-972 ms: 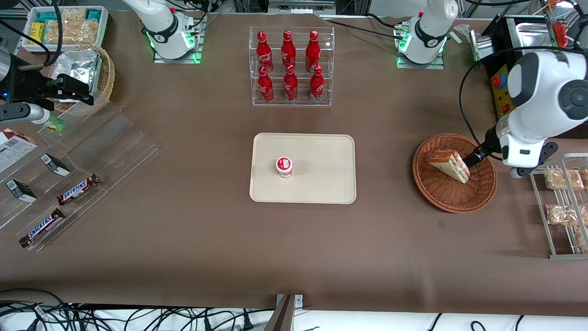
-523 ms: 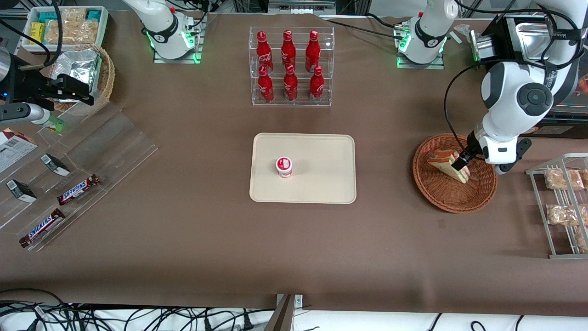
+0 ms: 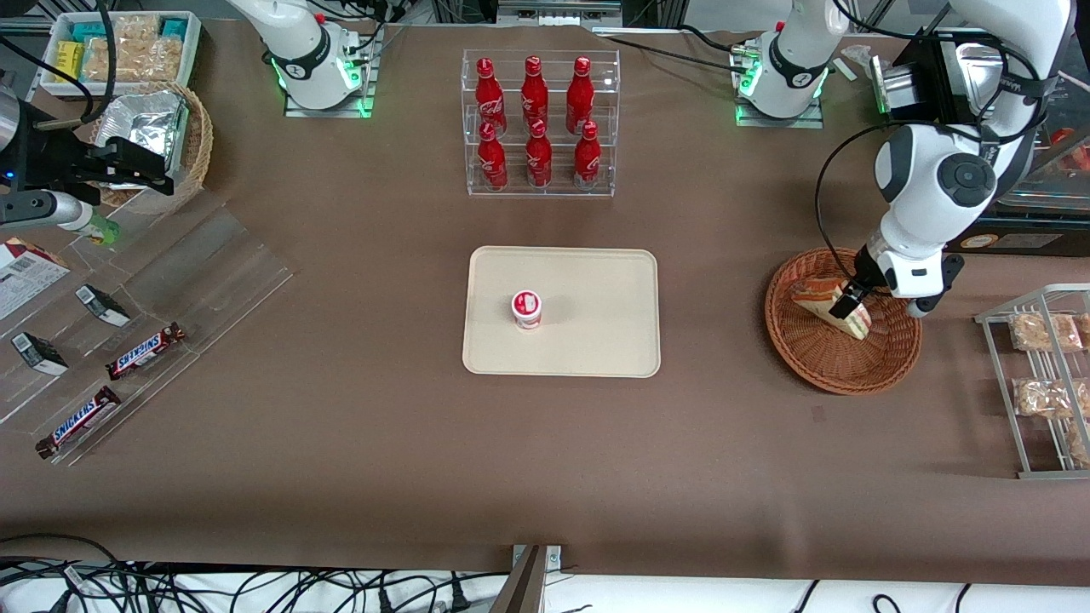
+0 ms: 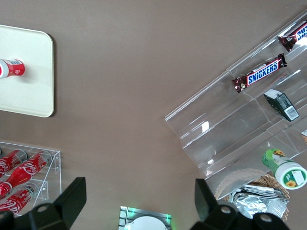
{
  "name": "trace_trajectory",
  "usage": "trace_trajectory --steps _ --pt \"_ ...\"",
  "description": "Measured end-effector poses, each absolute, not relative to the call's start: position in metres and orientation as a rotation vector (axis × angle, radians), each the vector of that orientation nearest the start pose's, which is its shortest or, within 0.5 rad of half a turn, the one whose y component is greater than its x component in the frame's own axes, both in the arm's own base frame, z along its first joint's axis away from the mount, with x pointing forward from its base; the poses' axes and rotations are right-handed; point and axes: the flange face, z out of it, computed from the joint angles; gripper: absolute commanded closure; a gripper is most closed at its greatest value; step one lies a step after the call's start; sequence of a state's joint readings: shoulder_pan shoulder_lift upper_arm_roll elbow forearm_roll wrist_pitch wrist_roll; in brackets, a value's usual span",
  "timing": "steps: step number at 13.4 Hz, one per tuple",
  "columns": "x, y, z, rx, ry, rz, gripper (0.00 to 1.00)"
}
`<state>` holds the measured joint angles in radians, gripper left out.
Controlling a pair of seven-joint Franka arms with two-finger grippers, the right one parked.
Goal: Place sandwich from basket to tray
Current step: 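Lower the open left gripper around the sandwich and close it, then lift the sandwich out of the basket with the left gripper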
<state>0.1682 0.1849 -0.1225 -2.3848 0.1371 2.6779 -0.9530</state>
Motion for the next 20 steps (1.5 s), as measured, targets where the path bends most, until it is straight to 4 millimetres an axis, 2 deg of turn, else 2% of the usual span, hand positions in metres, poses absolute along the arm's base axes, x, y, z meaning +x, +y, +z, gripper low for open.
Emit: trace_trajectory --steps 2,3,4,5,11,14,16,17,20 --pt "0.51 0.017 0.238 -2.848 -1.353 -0.188 0.01" --pt "0.509 0.017 0.233 -2.848 -1.355 -0.181 0.42" --pt "0.509 0.017 0.231 -2.848 -1.356 -0.176 0.78" --pt "0.509 0.017 0.23 -2.847 -1.357 -0.173 1.0" --pt "0.509 0.017 0.231 -2.846 -1.361 -0.177 1.0" --pt "0.512 0.017 0.239 -2.847 -1.347 -0.194 1.0" --pt "0.522 0.018 0.261 -2.828 -1.333 -0.165 1.0" --pt "0.53 0.017 0.279 -2.812 -1.322 -0.139 1.0" --pt "0.559 0.006 0.355 -2.787 -1.239 -0.062 1.0"
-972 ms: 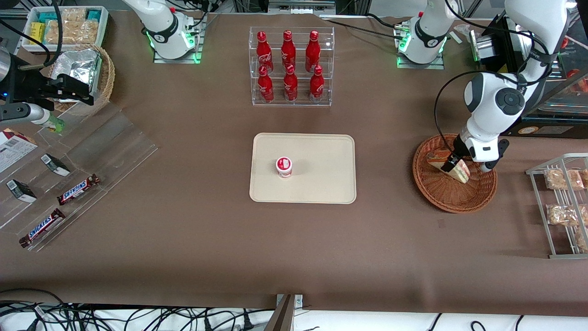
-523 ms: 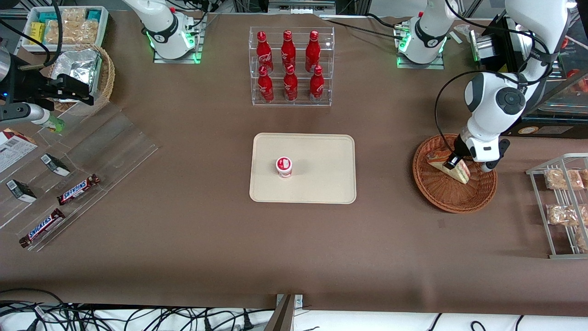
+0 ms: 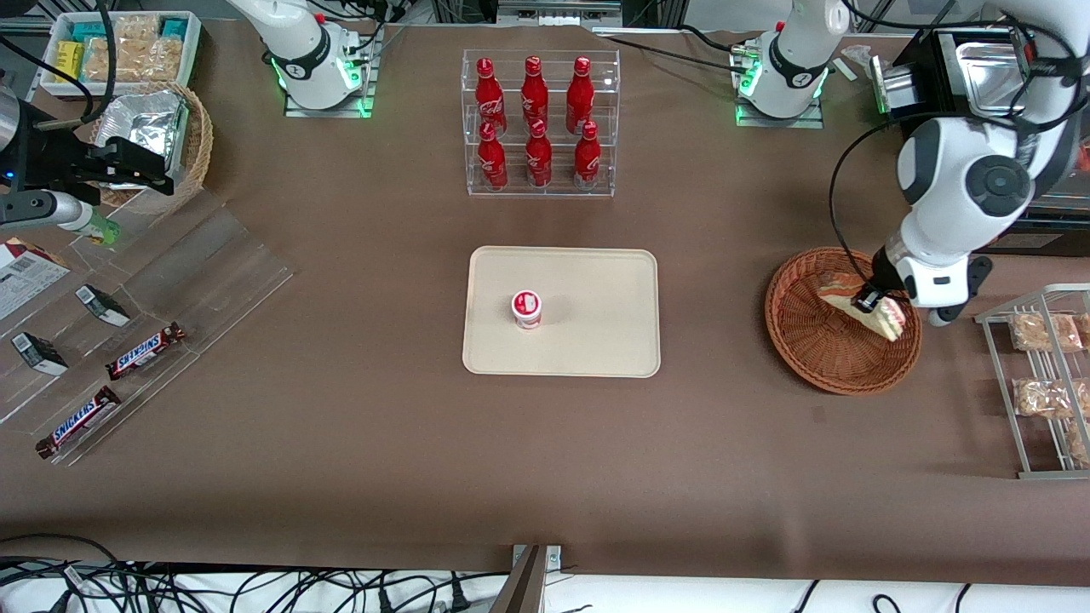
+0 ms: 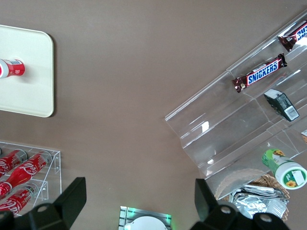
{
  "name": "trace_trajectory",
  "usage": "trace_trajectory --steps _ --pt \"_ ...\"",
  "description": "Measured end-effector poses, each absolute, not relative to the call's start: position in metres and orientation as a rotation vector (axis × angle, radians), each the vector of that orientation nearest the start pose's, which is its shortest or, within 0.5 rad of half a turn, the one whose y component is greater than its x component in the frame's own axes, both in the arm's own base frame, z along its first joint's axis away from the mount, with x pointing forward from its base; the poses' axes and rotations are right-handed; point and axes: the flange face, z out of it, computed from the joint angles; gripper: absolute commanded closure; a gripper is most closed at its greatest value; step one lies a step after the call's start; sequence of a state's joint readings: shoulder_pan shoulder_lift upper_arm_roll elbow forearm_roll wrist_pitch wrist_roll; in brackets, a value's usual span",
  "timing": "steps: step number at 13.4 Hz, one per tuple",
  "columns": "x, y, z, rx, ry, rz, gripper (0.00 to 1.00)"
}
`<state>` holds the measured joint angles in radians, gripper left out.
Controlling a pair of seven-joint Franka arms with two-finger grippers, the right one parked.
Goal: Place sandwich from basket to tray
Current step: 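Lift the sandwich out of the basket with the left gripper, then carry the sandwich over the cream tray beside the strawberry cup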
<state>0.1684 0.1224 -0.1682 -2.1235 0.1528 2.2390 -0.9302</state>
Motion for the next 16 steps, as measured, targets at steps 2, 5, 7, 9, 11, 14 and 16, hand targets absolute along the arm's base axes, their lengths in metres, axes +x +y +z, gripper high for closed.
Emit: trace_trajectory --steps 2,5,7,9,11,14,16 --pt "0.574 -0.01 0.405 -2.807 -1.125 -0.013 1.0" --pt "0.587 -0.044 0.464 -2.906 -0.899 0.052 1.0" --pt "0.59 -0.082 0.479 -2.983 -0.769 0.058 1.0" --pt "0.586 -0.133 0.477 -3.04 -0.625 0.072 1.0" --pt "0.574 -0.19 0.471 -3.087 -0.469 0.095 1.0" --pt "0.557 -0.266 0.463 -3.167 -0.173 0.063 1.0" --pt "0.548 -0.304 0.447 -3.179 0.026 0.055 1.0"
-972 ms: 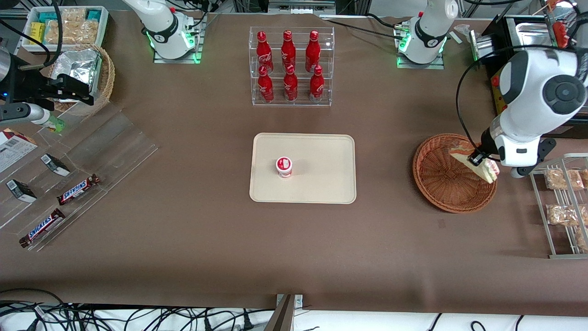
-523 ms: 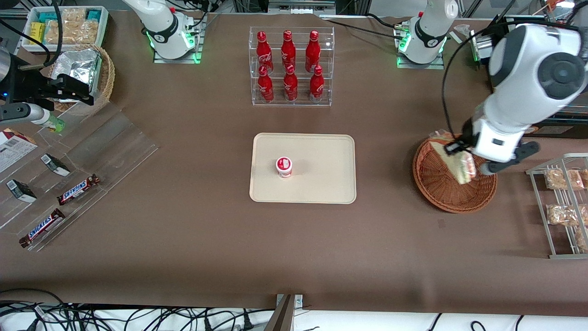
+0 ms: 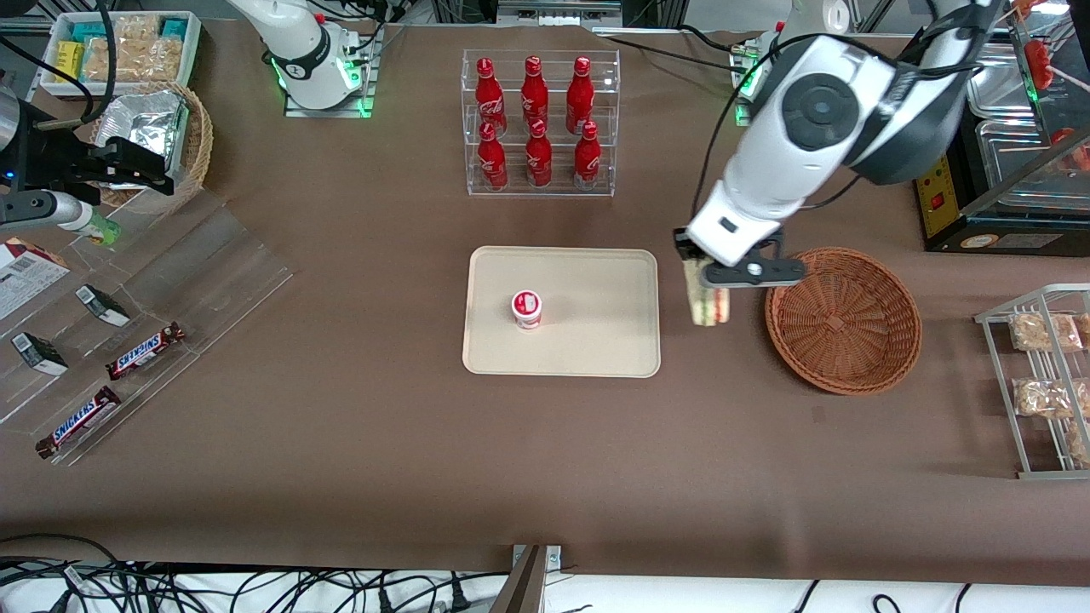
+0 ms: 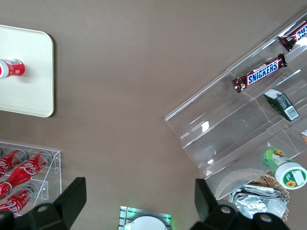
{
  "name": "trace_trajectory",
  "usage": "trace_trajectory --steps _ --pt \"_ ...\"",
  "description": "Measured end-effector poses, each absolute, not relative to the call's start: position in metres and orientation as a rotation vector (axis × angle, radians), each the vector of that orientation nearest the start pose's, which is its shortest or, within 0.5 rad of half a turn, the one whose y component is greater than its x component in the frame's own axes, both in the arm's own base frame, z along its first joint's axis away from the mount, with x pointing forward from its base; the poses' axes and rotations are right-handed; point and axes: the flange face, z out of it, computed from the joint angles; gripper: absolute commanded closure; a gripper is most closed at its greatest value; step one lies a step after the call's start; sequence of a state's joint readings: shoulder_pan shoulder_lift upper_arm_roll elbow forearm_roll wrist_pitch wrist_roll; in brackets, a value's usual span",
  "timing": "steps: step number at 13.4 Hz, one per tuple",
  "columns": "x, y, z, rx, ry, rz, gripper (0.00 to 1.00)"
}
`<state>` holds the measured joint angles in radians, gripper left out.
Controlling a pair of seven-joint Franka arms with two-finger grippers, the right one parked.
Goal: Place sandwich from basket to tray
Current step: 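Carry the sandwich over the cream tray beside the strawberry cup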
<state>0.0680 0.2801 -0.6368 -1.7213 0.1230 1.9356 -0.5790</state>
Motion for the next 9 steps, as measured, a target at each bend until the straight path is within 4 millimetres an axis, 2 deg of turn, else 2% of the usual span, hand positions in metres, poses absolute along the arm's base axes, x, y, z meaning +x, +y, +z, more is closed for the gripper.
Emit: trace_trajectory --steps 2,4,7,9 --pt "0.541 -0.333 0.423 -3.191 0.163 0.084 1.0" --pt "0.538 -0.353 0.398 -3.181 0.237 0.099 1.0" --pt "0.545 -0.358 0.36 -3.166 0.238 0.114 1.0" --pt "0.549 -0.36 0.333 -3.153 0.203 0.109 0.96"
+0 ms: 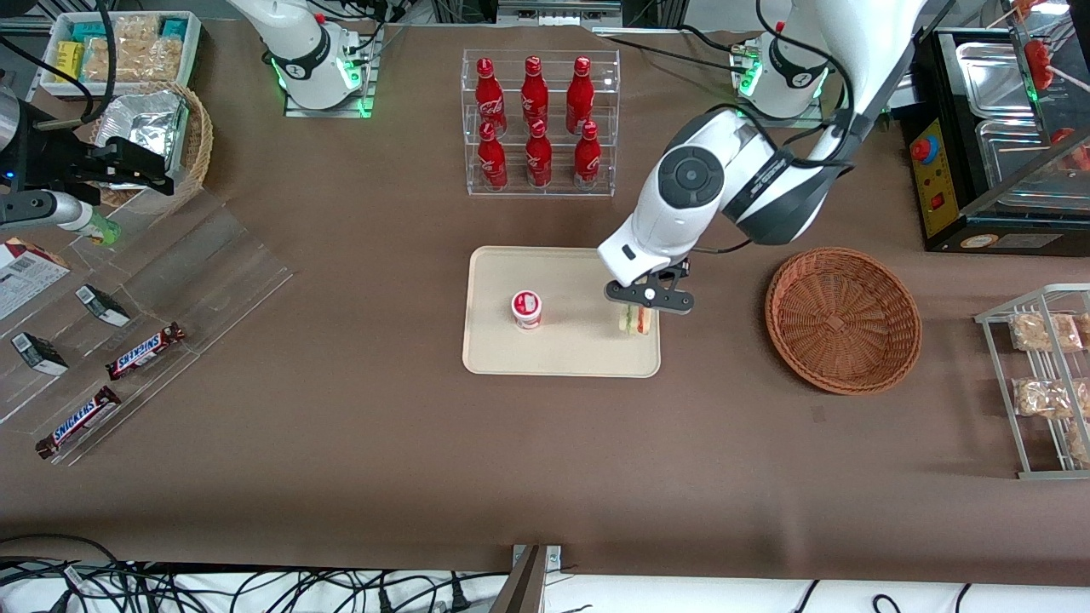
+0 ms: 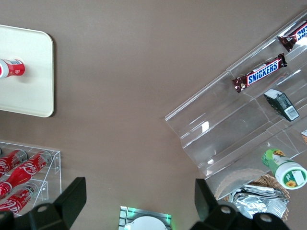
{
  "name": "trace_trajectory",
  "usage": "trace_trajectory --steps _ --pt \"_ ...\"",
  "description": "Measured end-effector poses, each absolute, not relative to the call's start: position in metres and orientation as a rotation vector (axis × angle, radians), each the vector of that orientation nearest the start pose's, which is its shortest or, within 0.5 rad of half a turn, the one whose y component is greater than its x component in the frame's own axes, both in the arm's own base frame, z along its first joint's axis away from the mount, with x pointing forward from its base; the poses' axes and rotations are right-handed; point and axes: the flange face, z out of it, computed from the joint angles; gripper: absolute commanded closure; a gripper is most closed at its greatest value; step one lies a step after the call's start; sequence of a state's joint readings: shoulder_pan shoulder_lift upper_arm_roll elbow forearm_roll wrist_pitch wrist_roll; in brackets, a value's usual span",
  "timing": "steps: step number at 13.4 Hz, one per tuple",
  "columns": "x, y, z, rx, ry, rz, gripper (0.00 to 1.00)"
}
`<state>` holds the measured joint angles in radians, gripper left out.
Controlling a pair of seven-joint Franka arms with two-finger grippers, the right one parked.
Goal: Place sandwich from basket to tray
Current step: 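Carry the sandwich over the cream tray beside the strawberry cup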
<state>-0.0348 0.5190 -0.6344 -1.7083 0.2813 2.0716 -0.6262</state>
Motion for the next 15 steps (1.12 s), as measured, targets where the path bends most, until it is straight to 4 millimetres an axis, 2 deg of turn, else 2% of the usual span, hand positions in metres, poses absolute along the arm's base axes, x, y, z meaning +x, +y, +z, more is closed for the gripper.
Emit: trace_trajectory --steps 4,7,9,11,12,13,15 --pt "0.542 -0.382 0.28 -3.14 0.105 0.104 0.84" --pt "0.533 -0.394 0.248 -3.106 0.087 0.094 0.78" --pt "0.529 -0.399 0.234 -3.088 0.092 0.095 0.63" --pt "0.528 -0.401 0.227 -3.091 0.097 0.093 0.25" --pt "0.529 -0.401 0.225 -3.094 0.095 0.097 0.1" --pt "0.528 -0.401 0.223 -3.095 0.092 0.099 0.0" --pt "0.527 -0.403 0.222 -3.094 0.087 0.1 0.0"
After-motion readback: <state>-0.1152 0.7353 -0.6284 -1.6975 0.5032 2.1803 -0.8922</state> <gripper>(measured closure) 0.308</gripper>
